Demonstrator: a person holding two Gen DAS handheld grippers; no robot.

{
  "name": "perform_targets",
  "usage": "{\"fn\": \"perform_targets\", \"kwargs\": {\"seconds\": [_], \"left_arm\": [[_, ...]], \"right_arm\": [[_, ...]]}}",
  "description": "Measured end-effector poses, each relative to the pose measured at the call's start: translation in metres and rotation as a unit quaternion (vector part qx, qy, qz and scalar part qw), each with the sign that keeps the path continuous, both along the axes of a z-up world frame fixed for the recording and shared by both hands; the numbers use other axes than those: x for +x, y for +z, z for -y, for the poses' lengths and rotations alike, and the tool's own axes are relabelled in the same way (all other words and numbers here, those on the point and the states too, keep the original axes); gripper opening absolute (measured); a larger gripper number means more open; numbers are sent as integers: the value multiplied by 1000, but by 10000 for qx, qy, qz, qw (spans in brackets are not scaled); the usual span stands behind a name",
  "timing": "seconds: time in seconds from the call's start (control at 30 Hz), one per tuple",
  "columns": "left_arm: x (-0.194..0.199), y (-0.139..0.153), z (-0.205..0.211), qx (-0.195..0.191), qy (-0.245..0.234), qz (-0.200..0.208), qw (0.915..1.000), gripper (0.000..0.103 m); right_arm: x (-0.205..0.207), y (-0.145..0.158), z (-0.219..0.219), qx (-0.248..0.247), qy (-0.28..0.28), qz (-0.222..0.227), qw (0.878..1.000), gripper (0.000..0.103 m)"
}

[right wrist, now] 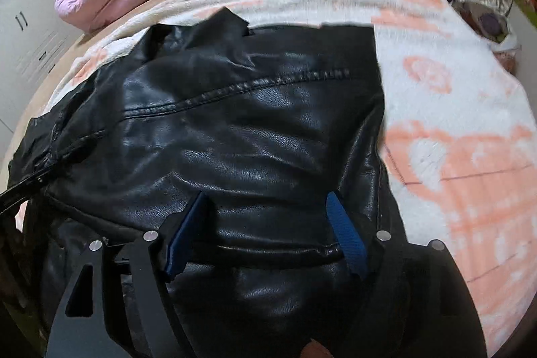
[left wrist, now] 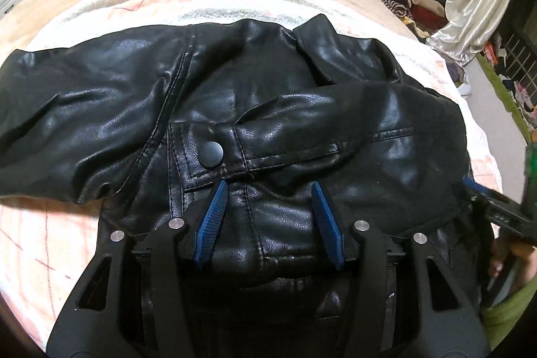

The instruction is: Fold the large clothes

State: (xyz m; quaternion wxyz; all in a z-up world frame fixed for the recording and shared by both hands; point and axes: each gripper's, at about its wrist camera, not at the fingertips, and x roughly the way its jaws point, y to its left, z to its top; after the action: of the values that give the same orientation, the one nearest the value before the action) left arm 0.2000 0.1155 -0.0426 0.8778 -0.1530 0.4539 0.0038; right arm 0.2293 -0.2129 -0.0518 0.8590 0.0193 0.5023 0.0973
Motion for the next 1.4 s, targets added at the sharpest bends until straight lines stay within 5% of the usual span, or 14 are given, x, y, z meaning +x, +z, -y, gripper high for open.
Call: {"fn": "perform_targets", "kwargs": {"seconds": [0.13, 0.3, 0.4, 0.5, 0.57, 0.93, 1.4], "left_arm": [[-2, 2, 0, 1, -37, 18, 10000, 44], [-7, 14, 2, -101, -91, 72, 9999, 56], [-11, 22, 3, -122, -81, 132, 9998, 61], [-16, 32, 3, -153, -31, 230, 9996, 73], [-20, 36, 2, -130, 51, 264, 9996, 94], [-35, 50, -14, -194, 261, 369, 9988, 94], [-57, 54, -62, -57, 653, 445, 9969, 94]], "right_arm": [[-6, 5, -9, -174, 92, 136, 9997, 78], [-12, 26, -10, -70, 108, 384, 9992, 81], [-16, 40, -11, -86, 42, 594, 9982, 95], [-20, 50, -15, -49, 75, 790, 9968, 97], [-22, 57, -18, -14, 74, 911, 9958, 98], [-35, 81, -39, 6, 260, 1295, 9912, 99], [-48, 87, -90, 333, 433, 1249, 9907, 99]]}}
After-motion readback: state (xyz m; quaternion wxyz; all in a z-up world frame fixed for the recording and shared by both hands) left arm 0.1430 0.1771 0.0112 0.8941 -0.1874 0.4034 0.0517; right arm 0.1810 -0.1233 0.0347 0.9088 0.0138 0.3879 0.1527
